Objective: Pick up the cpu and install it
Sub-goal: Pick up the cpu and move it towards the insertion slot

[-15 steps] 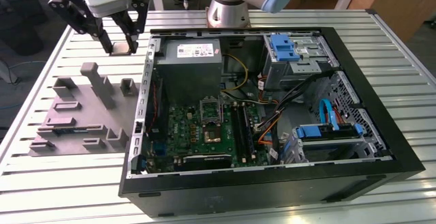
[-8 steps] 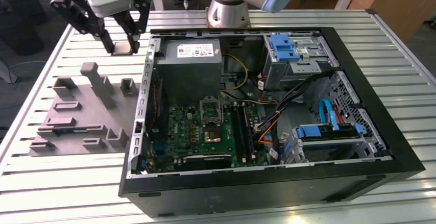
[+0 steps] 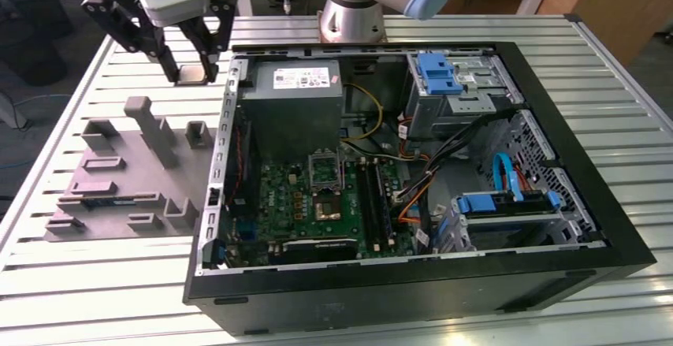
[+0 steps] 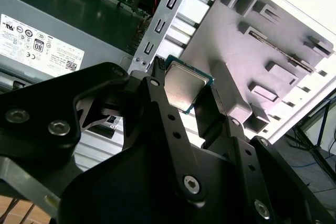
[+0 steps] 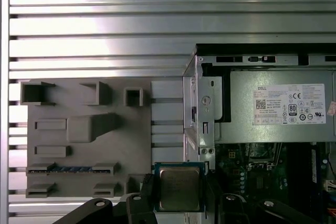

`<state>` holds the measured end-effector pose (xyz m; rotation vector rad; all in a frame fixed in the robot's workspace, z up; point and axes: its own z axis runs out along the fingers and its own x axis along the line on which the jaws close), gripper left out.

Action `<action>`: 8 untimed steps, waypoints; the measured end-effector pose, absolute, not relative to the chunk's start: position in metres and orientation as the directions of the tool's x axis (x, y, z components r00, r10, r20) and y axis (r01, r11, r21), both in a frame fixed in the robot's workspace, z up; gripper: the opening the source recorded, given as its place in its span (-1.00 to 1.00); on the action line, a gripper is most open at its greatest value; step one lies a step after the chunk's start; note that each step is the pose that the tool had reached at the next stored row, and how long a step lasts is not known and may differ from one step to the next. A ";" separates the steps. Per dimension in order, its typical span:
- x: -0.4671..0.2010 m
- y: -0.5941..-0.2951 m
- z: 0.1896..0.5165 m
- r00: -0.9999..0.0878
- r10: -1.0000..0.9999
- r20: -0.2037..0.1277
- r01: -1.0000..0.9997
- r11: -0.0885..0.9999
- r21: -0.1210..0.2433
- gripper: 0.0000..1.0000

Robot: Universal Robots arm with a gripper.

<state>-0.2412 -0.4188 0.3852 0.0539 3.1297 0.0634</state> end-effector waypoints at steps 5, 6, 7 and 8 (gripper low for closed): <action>-0.239 -0.419 0.385 -0.999 0.035 -0.010 0.034 0.999 0.041 -0.06; -0.239 -0.419 0.385 -0.999 0.035 -0.010 0.034 0.999 0.041 -0.06; -0.239 -0.419 0.385 -0.999 0.035 -0.010 0.034 0.999 0.041 -0.06; -0.239 -0.419 0.385 -0.999 0.035 -0.010 0.034 0.999 0.041 -0.06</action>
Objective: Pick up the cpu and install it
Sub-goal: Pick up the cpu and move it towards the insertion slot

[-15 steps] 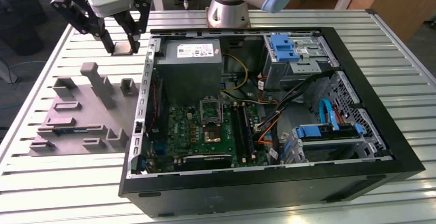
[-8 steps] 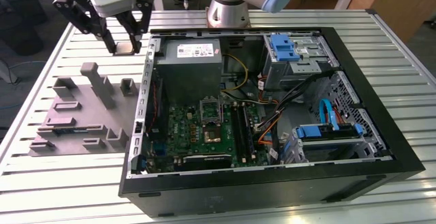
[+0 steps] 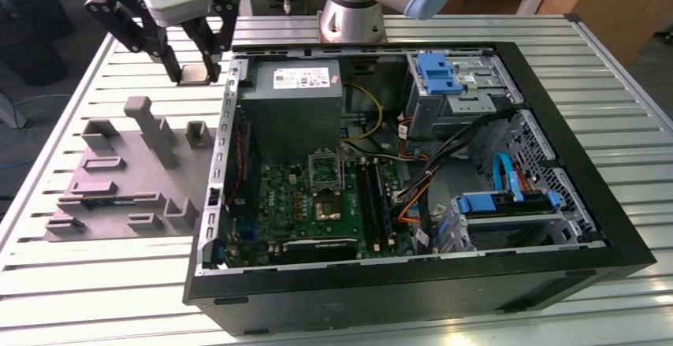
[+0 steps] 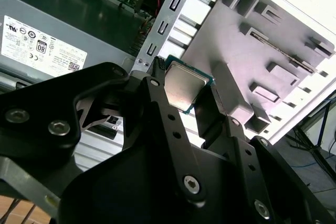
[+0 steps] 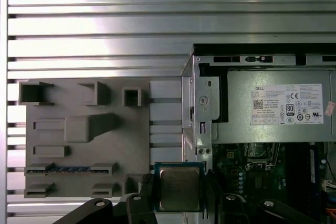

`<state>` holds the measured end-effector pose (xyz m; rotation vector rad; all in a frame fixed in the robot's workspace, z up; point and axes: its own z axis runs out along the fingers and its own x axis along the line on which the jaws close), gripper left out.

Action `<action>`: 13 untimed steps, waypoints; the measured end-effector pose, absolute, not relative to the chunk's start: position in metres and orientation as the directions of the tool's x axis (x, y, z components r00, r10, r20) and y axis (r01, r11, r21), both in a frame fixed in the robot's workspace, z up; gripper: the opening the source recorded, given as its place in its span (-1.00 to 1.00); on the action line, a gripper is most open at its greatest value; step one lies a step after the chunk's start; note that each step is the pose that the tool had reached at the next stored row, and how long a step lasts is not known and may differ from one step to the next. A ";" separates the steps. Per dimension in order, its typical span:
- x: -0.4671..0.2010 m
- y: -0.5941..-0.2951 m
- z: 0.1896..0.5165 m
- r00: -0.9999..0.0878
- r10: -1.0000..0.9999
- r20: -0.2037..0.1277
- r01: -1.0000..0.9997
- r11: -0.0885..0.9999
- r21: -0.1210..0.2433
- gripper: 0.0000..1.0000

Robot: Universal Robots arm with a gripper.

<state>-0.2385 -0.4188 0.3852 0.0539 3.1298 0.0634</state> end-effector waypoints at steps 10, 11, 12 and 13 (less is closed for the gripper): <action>-0.233 -0.419 0.385 -0.999 0.035 -0.010 0.034 0.999 0.041 -0.06; -0.232 -0.419 0.385 -0.999 0.035 -0.010 0.034 0.999 0.041 -0.06; -0.232 -0.419 0.385 -0.999 0.035 -0.010 0.034 0.999 0.041 -0.06; -0.231 -0.419 0.385 -0.999 0.035 -0.010 0.034 0.999 0.041 -0.06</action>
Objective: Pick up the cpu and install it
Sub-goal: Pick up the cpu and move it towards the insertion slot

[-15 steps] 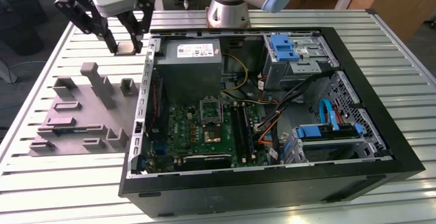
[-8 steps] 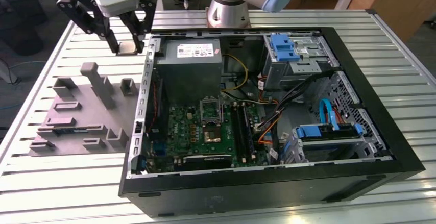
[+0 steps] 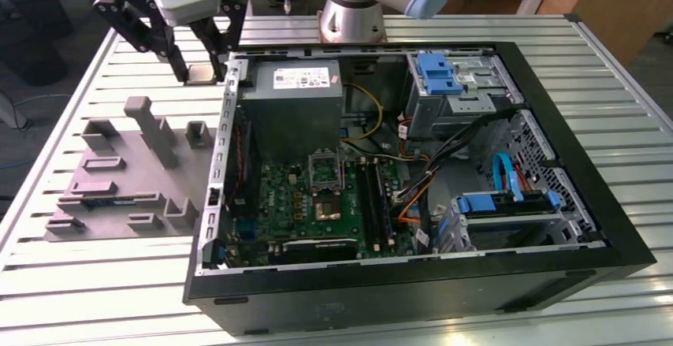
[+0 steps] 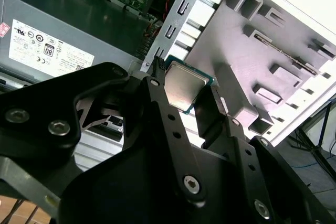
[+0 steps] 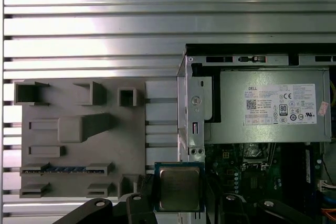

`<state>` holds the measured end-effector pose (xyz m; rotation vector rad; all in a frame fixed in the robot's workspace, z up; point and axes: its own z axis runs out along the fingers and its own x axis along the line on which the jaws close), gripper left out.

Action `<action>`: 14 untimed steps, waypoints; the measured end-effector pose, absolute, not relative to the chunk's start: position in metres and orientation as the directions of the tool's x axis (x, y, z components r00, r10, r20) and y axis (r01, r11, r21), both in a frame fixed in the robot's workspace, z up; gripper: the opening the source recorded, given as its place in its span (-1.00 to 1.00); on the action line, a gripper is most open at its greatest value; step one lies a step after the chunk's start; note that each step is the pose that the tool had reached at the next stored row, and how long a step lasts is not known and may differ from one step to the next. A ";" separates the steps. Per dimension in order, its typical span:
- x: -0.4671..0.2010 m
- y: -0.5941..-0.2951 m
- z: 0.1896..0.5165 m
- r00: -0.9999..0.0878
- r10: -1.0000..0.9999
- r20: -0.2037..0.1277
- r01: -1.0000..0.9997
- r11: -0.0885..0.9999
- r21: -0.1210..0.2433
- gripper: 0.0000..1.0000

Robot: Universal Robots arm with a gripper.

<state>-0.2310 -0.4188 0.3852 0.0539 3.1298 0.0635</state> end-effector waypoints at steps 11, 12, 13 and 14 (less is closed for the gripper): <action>-0.227 -0.419 0.385 -0.999 0.035 -0.010 0.034 0.999 0.041 -0.06; -0.227 -0.419 0.385 -0.999 0.035 -0.010 0.034 0.999 0.041 -0.06; -0.226 -0.419 0.385 -0.999 0.035 -0.010 0.034 0.999 0.041 -0.06; -0.226 -0.419 0.385 -0.999 0.035 -0.010 0.034 0.999 0.041 -0.06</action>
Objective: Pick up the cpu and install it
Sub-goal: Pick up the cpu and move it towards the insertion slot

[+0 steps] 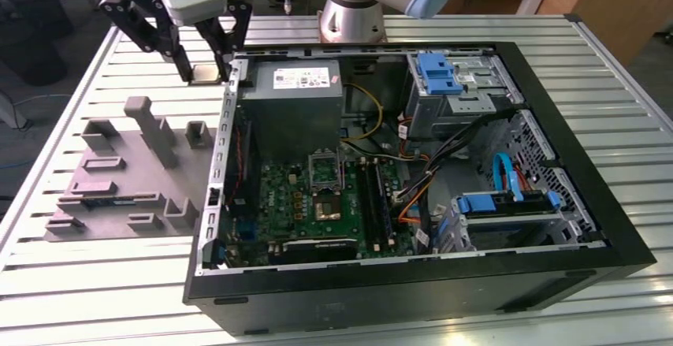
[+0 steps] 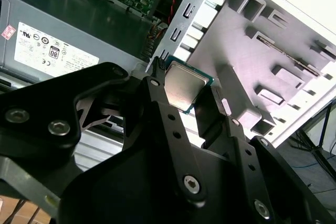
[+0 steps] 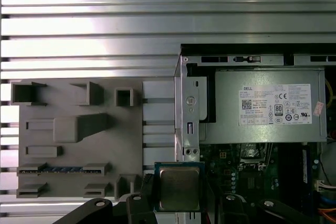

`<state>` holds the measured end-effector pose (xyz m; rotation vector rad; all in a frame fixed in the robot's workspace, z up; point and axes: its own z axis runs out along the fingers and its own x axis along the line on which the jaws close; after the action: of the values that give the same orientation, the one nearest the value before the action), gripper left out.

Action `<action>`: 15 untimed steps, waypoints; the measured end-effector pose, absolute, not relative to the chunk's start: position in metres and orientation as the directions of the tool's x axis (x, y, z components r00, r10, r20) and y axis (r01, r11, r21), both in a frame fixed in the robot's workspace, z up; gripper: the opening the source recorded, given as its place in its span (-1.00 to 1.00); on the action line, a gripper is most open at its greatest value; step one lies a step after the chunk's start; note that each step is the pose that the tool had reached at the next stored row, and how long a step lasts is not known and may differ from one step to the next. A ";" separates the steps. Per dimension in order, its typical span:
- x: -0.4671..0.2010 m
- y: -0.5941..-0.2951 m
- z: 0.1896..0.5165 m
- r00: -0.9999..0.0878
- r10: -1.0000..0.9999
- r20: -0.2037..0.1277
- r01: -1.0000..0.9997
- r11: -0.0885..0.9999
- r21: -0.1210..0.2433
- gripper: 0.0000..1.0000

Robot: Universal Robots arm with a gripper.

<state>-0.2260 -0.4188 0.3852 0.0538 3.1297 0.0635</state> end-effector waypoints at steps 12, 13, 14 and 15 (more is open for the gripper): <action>-0.212 -0.420 0.385 -0.999 0.035 -0.010 0.034 0.999 0.041 -0.06; -0.212 -0.421 0.385 -0.999 0.035 -0.010 0.034 0.999 0.041 -0.06; -0.212 -0.422 0.385 -0.999 0.035 -0.010 0.034 0.999 0.041 -0.06; -0.212 -0.423 0.385 -0.999 0.035 -0.010 0.034 0.999 0.041 -0.06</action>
<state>-0.2122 -0.4231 0.3850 0.0539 3.1298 0.0633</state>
